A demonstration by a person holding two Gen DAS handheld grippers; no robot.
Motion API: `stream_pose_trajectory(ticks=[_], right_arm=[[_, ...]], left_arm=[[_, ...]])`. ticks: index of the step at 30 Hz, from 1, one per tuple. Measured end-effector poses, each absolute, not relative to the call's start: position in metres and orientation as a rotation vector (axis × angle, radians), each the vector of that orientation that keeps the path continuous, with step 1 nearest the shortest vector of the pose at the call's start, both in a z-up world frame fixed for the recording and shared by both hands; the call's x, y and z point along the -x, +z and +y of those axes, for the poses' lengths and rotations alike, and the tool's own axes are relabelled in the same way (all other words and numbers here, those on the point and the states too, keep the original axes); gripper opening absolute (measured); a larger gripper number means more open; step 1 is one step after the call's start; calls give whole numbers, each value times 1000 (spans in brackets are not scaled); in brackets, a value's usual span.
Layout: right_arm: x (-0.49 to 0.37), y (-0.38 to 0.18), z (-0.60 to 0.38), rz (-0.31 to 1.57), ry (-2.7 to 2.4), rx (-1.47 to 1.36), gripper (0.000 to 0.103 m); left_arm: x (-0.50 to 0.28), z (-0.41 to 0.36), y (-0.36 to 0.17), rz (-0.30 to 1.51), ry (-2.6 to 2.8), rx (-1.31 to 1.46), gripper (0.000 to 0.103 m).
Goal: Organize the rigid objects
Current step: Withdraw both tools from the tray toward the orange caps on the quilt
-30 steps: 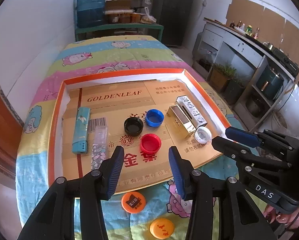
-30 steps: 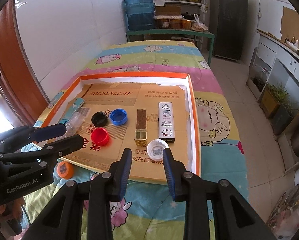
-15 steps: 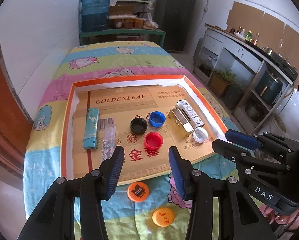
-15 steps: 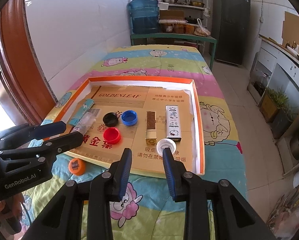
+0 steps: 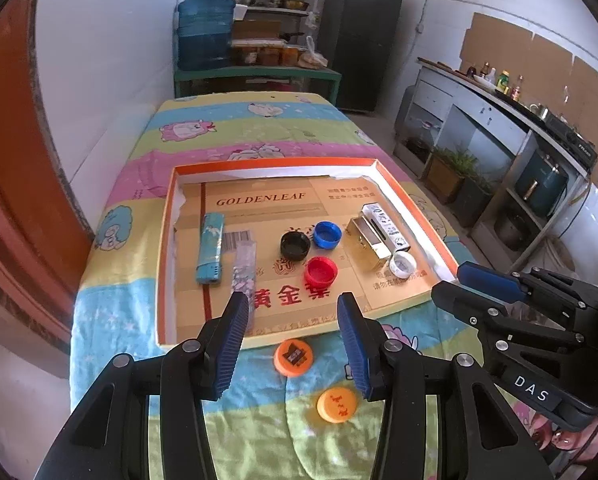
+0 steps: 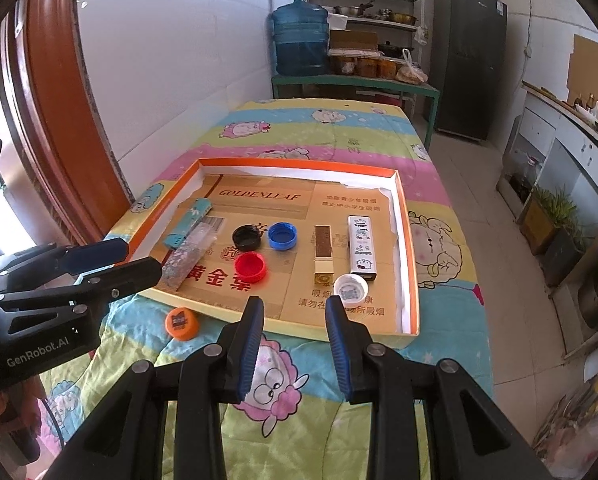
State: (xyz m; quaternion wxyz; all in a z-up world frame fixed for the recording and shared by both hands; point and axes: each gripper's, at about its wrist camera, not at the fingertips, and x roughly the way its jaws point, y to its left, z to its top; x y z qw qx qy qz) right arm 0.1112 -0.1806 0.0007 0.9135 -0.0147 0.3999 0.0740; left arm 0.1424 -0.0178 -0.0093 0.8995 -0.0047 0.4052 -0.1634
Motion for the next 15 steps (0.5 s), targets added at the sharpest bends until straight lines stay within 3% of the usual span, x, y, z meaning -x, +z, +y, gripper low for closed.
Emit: stream_pose_trajectory(ticks=[15], right_arm=[[-87,4,-164,820,175,48,32]], left_arm=[[-113,2,-4,824,-323,18,48]])
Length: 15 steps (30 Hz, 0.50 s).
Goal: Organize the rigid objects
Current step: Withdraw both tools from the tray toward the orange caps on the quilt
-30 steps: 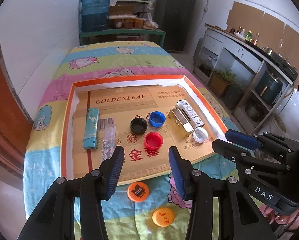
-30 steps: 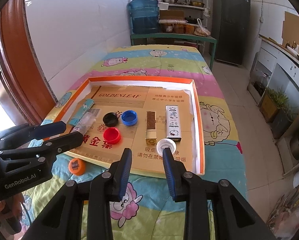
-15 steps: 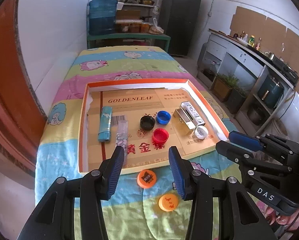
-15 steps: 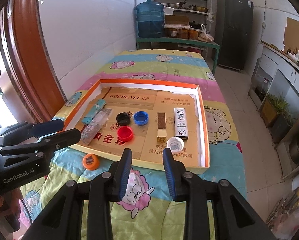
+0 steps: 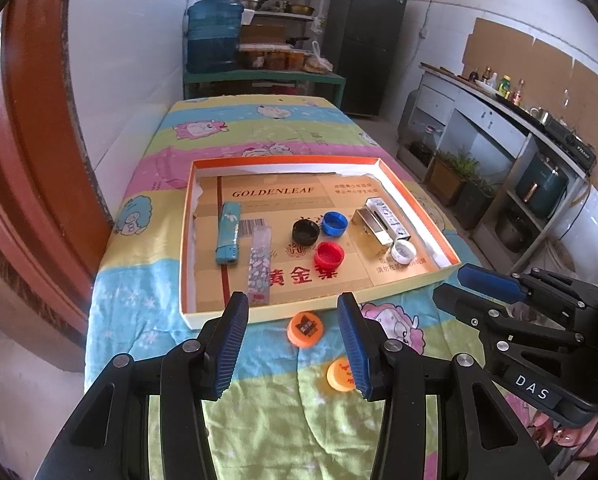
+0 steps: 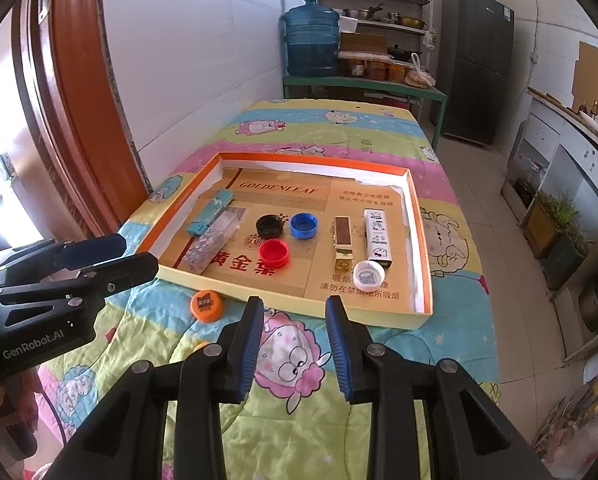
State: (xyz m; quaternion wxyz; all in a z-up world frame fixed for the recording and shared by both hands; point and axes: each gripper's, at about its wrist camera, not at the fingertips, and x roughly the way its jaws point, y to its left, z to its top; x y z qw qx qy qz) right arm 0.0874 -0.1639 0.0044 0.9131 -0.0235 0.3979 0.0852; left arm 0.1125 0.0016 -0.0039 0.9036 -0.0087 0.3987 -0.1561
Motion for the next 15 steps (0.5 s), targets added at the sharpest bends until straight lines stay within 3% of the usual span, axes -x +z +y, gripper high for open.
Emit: stream_pose_trajectory(ticks=[15], right_arm=[[-73,-16,-140,857,242,63,32]], left_arm=[[-97,26,-18,844,-298,50,48]])
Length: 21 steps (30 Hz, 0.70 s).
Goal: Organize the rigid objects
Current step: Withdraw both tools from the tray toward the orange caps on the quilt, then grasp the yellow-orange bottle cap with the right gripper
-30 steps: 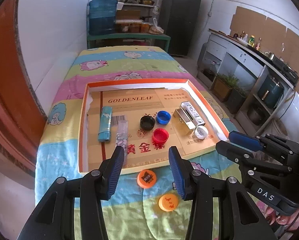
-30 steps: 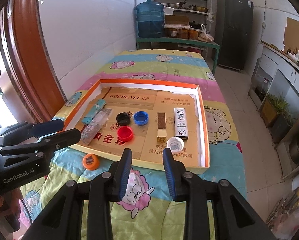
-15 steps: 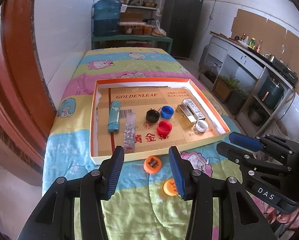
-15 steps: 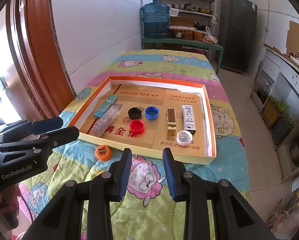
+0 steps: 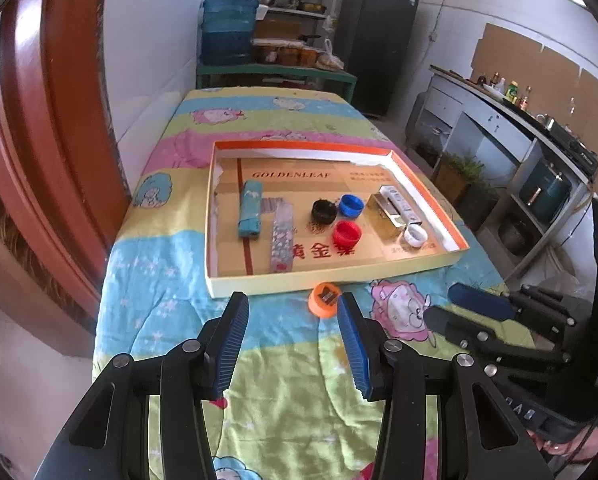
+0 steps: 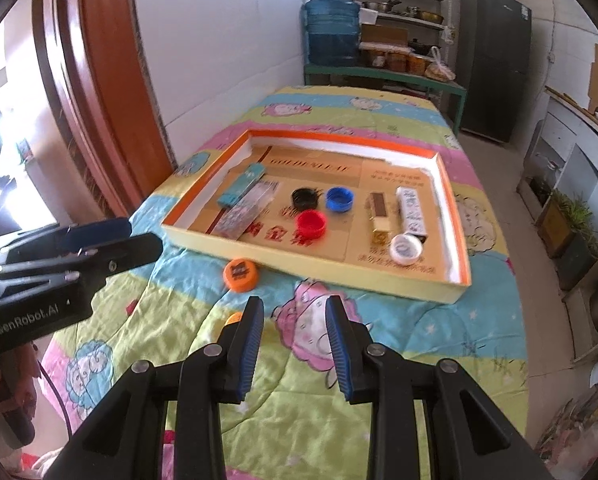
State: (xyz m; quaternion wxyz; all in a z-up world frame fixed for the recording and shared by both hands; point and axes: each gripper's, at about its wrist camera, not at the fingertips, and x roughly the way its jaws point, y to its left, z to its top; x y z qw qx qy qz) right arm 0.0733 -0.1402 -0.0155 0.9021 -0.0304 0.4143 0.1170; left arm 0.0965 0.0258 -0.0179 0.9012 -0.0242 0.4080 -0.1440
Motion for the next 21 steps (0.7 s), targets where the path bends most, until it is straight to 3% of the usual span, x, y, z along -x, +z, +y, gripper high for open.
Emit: stream_pose_trajectory(ticks=[21], right_arm=[[-83,-71,-105,930,319,96,33]], left_arm=[[-99,42,-53,896,-282,87,48]])
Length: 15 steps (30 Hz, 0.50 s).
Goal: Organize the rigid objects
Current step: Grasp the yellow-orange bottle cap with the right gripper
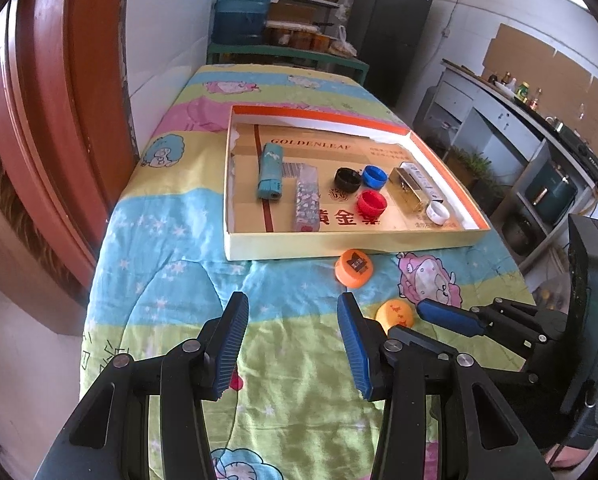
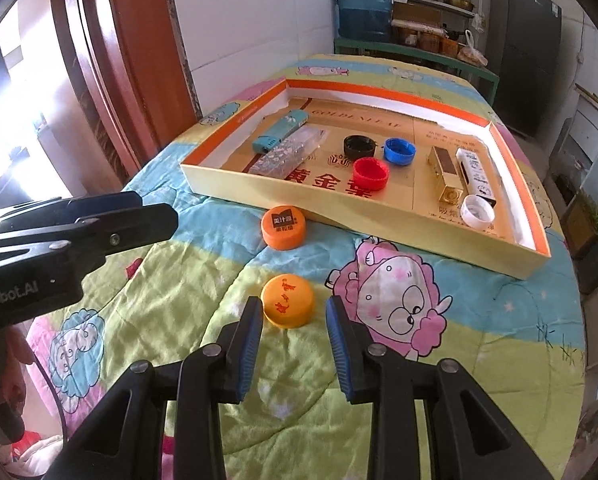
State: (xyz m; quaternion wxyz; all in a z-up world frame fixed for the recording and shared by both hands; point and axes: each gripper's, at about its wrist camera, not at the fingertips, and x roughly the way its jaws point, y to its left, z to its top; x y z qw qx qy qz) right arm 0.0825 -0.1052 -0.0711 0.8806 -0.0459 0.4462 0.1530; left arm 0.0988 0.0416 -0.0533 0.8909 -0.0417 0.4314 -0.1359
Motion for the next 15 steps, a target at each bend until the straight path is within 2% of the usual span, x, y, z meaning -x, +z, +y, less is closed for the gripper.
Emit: stream_pose_trajectory(ticks=[15], right_arm=[[-86,-79,-94,930,323,138,31]], left_arm=[[-105,31,-57,905,-316,65,48]])
